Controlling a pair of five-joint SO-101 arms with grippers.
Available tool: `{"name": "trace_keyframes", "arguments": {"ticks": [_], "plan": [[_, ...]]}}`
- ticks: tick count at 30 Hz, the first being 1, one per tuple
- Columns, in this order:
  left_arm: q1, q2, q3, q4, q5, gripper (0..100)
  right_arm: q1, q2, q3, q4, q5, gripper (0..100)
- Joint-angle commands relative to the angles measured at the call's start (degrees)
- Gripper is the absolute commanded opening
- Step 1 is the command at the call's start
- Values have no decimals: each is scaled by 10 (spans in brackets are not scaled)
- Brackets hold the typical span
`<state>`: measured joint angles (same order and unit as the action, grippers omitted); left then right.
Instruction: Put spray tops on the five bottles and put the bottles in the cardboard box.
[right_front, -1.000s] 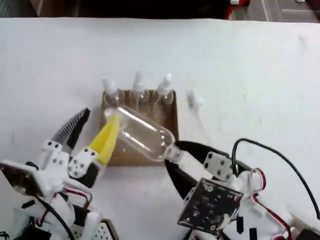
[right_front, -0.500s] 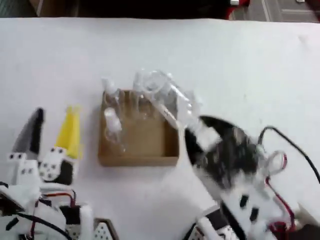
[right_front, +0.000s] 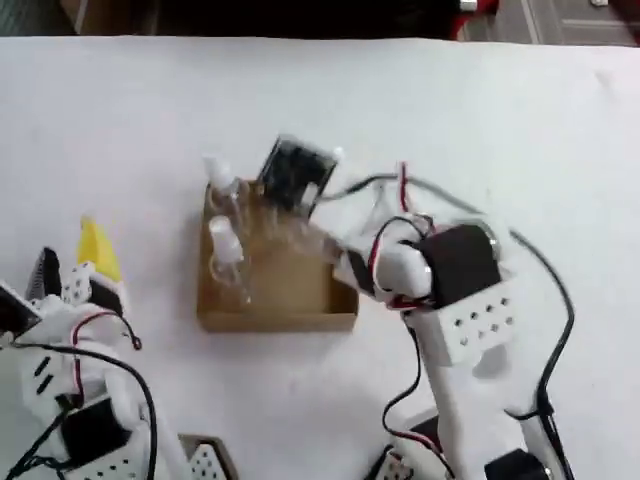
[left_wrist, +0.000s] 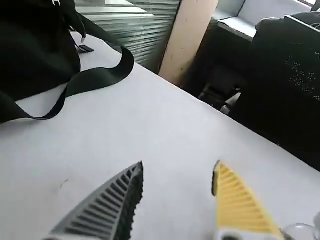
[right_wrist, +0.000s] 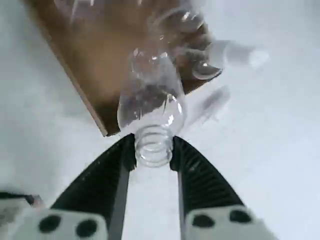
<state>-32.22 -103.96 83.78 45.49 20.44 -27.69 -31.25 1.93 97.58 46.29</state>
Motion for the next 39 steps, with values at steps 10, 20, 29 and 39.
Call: {"name": "trace_keyframes", "arguments": {"ticks": [10, 20, 29, 39], "plan": [[17, 0, 29, -45, 7, 214, 24, 3, 93, 13, 246, 17], [17, 0, 29, -41, 7, 214, -38, 89, 92, 0, 244, 17], [17, 0, 29, -41, 7, 214, -45, 143, 48, -14, 242, 17], [17, 0, 29, -41, 7, 214, -47, 174, 46, -41, 242, 17]]}}
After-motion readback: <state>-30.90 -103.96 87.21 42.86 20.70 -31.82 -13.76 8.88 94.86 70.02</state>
